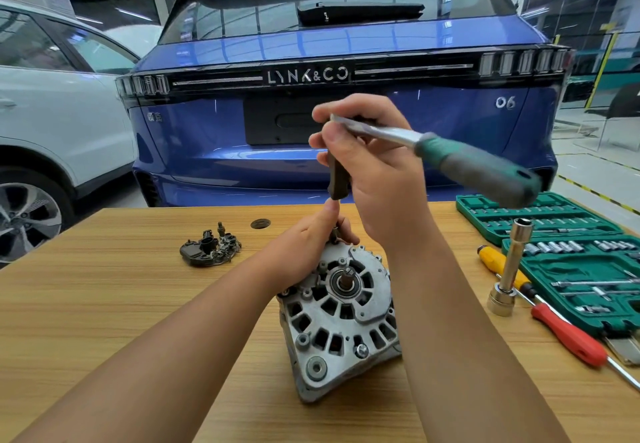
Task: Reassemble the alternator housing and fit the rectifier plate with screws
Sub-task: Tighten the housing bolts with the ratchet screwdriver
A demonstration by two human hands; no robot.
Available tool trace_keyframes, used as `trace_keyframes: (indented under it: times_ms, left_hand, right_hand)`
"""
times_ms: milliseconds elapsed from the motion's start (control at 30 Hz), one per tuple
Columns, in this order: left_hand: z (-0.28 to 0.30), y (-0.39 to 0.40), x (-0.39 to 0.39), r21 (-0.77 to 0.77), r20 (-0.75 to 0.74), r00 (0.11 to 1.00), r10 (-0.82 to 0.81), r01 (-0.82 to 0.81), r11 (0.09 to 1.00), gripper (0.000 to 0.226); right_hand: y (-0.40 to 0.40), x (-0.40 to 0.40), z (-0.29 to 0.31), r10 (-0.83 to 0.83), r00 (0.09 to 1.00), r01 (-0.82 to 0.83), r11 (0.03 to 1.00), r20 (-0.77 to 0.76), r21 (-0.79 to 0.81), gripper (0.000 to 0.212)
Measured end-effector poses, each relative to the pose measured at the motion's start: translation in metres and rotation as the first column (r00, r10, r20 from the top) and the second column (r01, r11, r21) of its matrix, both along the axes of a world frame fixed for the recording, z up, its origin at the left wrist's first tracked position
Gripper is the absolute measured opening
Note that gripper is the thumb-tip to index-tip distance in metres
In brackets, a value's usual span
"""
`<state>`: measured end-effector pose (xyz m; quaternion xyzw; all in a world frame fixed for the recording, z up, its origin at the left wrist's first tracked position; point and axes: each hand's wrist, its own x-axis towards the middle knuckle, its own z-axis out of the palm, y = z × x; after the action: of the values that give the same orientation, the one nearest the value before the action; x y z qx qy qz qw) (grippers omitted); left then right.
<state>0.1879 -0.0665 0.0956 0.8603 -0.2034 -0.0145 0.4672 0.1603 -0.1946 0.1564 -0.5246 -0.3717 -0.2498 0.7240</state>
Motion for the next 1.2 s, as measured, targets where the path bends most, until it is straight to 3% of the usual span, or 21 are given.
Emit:
trace_keyframes:
  times_ms: [67, 167, 267, 400, 500, 600, 667, 733, 867, 967, 1067, 1200]
  left_hand:
    - [-0.001, 0.000, 0.002, -0.032, -0.014, 1.000, -0.006, 0.006, 0.999, 0.064]
    - [-0.002, -0.001, 0.003, -0.058, -0.027, 0.999, -0.024, 0.022, 0.998, 0.071]
    - [-0.002, -0.001, 0.002, -0.041, -0.028, 0.999, -0.016, 0.015, 0.999, 0.074]
    - [-0.001, 0.000, 0.002, -0.038, -0.029, 1.000, -0.012, 0.011, 0.999, 0.079]
    - [-0.001, -0.001, 0.001, -0.026, -0.025, 1.000, -0.006, 0.005, 1.000, 0.074]
    - [0.001, -0.002, -0.003, -0.014, -0.041, 0.999, -0.002, 0.001, 1.000, 0.071]
    - [0.002, -0.002, -0.003, -0.010, -0.046, 0.999, 0.014, -0.015, 1.000, 0.073]
    - [0.001, -0.002, -0.003, -0.003, -0.028, 0.999, 0.038, -0.038, 0.999, 0.061]
    - [-0.005, 0.001, 0.004, -0.005, -0.004, 1.000, 0.017, -0.017, 1.000, 0.047]
    - [-0.005, -0.002, 0.005, -0.075, -0.012, 1.000, 0.007, -0.008, 0.997, 0.050]
    - [-0.004, -0.003, 0.006, -0.035, -0.041, 0.999, -0.008, 0.006, 0.999, 0.068]
    - [0.005, -0.003, -0.005, 0.025, -0.040, 0.999, -0.002, 0.003, 1.000, 0.061]
  right_hand:
    - [-0.005, 0.001, -0.002, 0.005, 1.000, -0.006, 0.997, -0.016, -0.075, 0.026]
    - [-0.017, 0.005, -0.002, 0.189, 0.978, -0.196, 0.978, -0.083, -0.078, 0.040]
    - [-0.021, 0.006, 0.000, 0.357, 0.925, -0.366, 0.930, -0.131, -0.046, 0.038]
    - [-0.020, 0.007, 0.002, 0.515, 0.832, -0.513, 0.856, -0.208, 0.068, 0.055]
    - [-0.020, 0.008, 0.001, 0.540, 0.816, -0.533, 0.841, -0.207, 0.096, 0.055]
    - [-0.021, 0.010, -0.001, 0.534, 0.818, -0.527, 0.845, -0.215, 0.091, 0.069]
    - [-0.021, 0.011, -0.001, 0.488, 0.842, -0.483, 0.872, -0.231, 0.082, 0.064]
    - [-0.020, 0.011, -0.001, 0.430, 0.864, -0.429, 0.901, -0.263, 0.063, 0.047]
    - [-0.015, 0.004, -0.001, 0.354, 0.907, -0.347, 0.935, -0.228, 0.069, 0.073]
    - [-0.012, 0.002, 0.001, 0.286, 0.933, -0.275, 0.958, -0.218, 0.080, 0.064]
    - [-0.008, 0.001, 0.002, 0.104, 0.977, -0.100, 0.994, -0.185, 0.032, 0.045]
    - [0.004, -0.003, 0.003, -0.204, 0.974, 0.205, 0.979, -0.102, 0.004, 0.044]
